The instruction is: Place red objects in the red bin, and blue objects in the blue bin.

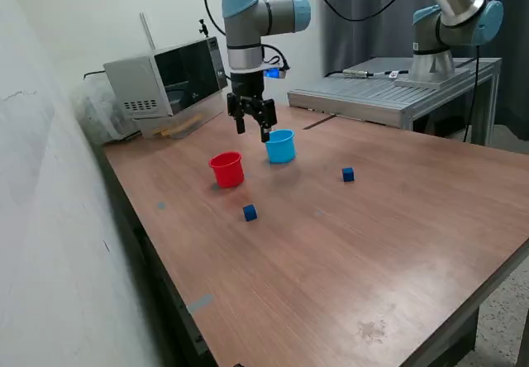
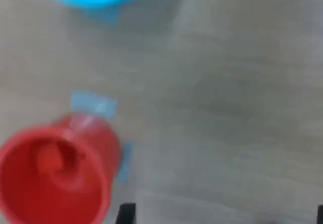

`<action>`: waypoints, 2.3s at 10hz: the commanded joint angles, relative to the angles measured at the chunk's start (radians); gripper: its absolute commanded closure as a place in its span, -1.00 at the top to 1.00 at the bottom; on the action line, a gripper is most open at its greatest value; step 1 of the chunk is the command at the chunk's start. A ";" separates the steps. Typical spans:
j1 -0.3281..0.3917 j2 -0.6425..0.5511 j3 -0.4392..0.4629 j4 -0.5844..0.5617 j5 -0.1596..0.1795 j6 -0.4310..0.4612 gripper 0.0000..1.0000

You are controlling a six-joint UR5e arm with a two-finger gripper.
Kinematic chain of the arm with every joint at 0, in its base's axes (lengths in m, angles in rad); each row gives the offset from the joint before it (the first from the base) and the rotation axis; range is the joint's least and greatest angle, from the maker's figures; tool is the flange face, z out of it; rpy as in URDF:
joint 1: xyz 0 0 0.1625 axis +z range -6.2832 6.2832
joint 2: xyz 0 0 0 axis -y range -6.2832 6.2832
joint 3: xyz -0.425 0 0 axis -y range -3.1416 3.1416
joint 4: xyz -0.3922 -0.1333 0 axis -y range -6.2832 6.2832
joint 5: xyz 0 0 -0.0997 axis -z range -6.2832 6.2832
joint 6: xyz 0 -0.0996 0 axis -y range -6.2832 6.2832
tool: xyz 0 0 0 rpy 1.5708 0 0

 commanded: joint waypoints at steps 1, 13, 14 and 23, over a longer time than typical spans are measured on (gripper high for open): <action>0.011 -0.153 0.166 0.010 0.001 0.202 1.00; 0.248 -0.491 0.528 -0.085 -0.150 0.671 1.00; 0.282 -0.544 0.567 -0.081 -0.175 0.663 1.00; 0.312 -0.649 0.595 -0.062 -0.172 0.476 1.00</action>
